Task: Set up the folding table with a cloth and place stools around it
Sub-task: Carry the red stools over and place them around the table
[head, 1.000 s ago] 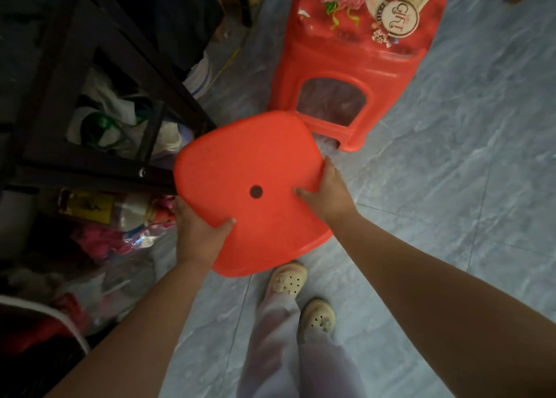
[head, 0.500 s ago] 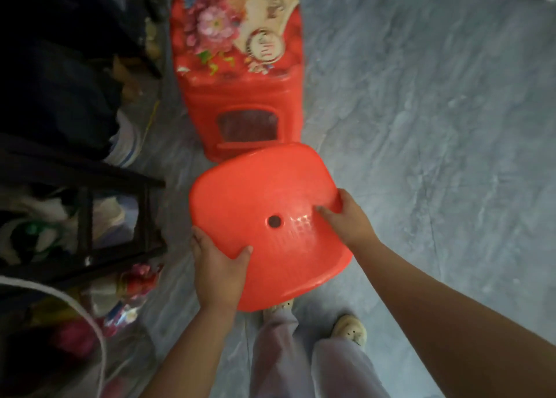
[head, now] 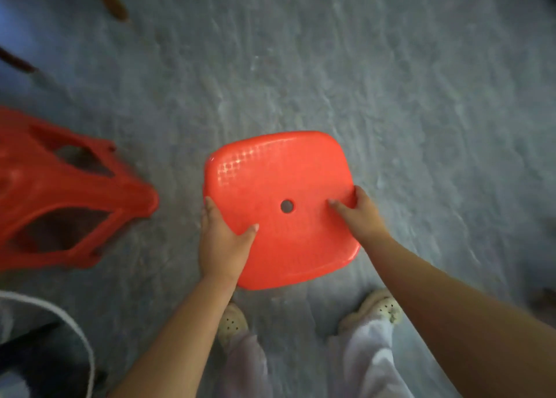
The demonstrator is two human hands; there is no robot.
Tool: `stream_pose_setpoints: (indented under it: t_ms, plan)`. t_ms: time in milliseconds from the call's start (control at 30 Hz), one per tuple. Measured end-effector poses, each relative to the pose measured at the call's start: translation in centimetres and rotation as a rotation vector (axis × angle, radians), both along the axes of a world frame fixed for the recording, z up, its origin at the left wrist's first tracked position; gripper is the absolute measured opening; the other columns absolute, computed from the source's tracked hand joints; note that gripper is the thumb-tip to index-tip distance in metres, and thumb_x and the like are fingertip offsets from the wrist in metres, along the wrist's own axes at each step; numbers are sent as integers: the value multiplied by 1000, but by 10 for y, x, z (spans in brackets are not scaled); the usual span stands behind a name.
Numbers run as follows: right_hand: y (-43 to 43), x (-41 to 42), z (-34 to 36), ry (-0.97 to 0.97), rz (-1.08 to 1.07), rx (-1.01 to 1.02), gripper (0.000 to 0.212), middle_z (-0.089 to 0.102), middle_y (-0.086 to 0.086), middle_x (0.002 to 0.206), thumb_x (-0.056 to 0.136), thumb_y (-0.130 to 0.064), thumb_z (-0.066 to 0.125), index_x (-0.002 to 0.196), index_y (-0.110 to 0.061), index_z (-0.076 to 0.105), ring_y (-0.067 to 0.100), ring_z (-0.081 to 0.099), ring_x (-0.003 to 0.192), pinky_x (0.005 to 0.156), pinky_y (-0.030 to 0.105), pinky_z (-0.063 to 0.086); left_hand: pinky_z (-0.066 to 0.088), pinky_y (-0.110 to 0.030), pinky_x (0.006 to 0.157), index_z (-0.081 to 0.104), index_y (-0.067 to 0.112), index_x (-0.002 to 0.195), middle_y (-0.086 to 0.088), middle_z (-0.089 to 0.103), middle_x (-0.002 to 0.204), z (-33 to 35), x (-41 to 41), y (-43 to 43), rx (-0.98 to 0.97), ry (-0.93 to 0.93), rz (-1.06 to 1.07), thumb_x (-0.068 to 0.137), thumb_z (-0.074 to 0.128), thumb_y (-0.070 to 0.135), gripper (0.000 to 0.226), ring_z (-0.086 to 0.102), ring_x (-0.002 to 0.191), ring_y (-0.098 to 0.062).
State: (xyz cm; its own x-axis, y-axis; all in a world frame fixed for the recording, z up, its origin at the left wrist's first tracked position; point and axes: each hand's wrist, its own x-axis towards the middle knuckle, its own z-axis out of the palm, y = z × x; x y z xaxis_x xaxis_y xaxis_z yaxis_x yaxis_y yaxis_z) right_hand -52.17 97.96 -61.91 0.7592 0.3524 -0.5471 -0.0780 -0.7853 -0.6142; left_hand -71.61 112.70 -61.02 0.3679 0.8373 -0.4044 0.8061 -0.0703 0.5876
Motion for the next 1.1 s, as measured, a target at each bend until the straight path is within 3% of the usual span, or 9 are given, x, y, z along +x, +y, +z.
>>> stream_pose_setpoints:
  t_ms: [100,233,433,667,833,1000,1100]
  plan:
    - [-78,64,0,1,-120,17,51,57,3,114,86,-30,67,127,-6,48,19,55,106,78,23,35,37,-38,108,12,11,151,-12,34,151,0,81,-52,-6,-29,-135,72,77,36,105,40,134,-25]
    - [-192,151,-7,27,-283,13,53,60,11,123,86,-34,66,128,-5,50,27,57,112,88,34,43,36,-38,108,14,12,151,-9,35,151,-2,195,-132,-10,-23,-322,71,78,37,105,40,134,-23]
    - [-381,260,1,29,-546,-26,39,63,7,108,85,-33,65,114,-8,55,25,59,100,75,30,38,39,-41,106,15,21,150,-2,39,149,-12,367,-281,-149,-37,-573,62,73,52,110,44,131,-19]
    - [-563,328,21,-44,-838,-118,41,61,6,110,84,-33,64,116,-11,52,27,58,102,83,36,44,36,-39,109,17,18,151,-3,39,150,-15,504,-448,-239,-100,-876,69,75,42,103,42,133,-17]
    - [-630,381,24,-65,-931,-131,39,59,5,106,84,-29,63,116,-10,53,26,57,97,82,36,44,40,-40,105,17,18,151,-2,41,148,-16,580,-515,-249,-108,-998,64,70,51,107,46,130,-18]
    - [-655,438,18,-41,-1009,-125,58,60,7,119,80,-36,67,127,-8,49,27,56,109,93,41,45,38,-41,107,13,16,151,-3,35,152,-21,652,-539,-234,-102,-1080,73,73,43,102,41,134,-19]
    - [-663,471,2,-22,-1016,-120,53,60,7,115,82,-33,68,126,-8,51,25,56,103,88,37,44,36,-40,108,8,15,152,-4,30,154,-29,687,-543,-204,-61,-1147,75,73,41,104,38,136,-20]
